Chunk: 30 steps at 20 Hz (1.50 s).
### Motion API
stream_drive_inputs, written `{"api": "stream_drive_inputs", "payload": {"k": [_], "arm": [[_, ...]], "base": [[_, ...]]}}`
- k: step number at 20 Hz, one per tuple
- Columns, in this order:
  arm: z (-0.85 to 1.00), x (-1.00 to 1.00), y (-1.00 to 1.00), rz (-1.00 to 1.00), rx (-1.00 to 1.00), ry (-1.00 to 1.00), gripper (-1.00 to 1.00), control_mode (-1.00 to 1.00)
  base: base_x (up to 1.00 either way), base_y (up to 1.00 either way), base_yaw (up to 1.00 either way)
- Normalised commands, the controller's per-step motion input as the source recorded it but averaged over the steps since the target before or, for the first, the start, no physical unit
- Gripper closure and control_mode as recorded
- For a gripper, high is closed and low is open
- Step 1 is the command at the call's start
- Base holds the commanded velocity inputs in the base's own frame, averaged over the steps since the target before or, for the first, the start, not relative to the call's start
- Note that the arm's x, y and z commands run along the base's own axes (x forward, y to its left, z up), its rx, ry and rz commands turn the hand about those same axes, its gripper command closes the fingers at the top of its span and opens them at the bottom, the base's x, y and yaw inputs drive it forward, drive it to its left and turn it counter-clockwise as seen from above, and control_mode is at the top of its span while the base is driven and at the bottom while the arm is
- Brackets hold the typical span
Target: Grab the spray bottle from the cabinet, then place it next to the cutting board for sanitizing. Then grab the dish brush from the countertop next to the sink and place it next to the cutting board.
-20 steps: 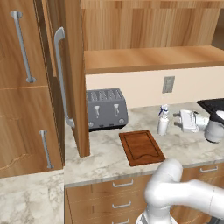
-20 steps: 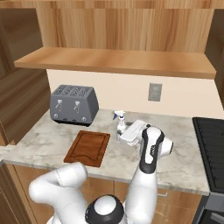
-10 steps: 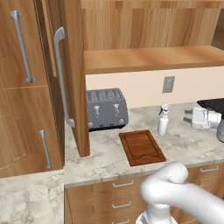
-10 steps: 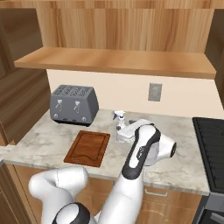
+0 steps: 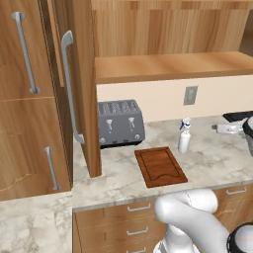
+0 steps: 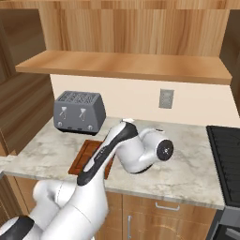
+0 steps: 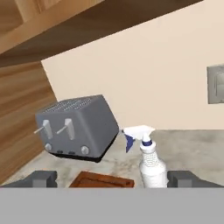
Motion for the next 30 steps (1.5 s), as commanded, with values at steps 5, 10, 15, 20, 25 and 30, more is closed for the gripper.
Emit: {"api": "stream_drive_inputs", "payload": {"k": [5, 10, 15, 20, 25, 30], "arm": [[0.48, -0.34, 0.00, -0.44, -0.11, 0.28, -1.00, -1.00], [0.45, -0.28, 0.00, -0.43, -0.09, 0.43, -1.00, -1.00], [0.14, -0.28, 0.00, -0.31, -0.09, 0.34, -1.00, -1.00], [-0.14, -0.11, 0.35, -0.02, 0.02, 0.04, -1.00, -1.00], [-0.11, 0.03, 0.59, 0.02, 0.00, 0.02, -1.00, -1.00], [-0.01, 0.02, 0.82, 0.02, -0.05, 0.01, -1.00, -1.00]], "base": [[0.00, 0.00, 0.00], [0.00, 0.00, 0.00], [0.00, 0.00, 0.00], [0.00, 0.00, 0.00], [0.00, 0.00, 0.00], [0.00, 0.00, 0.00]]}}
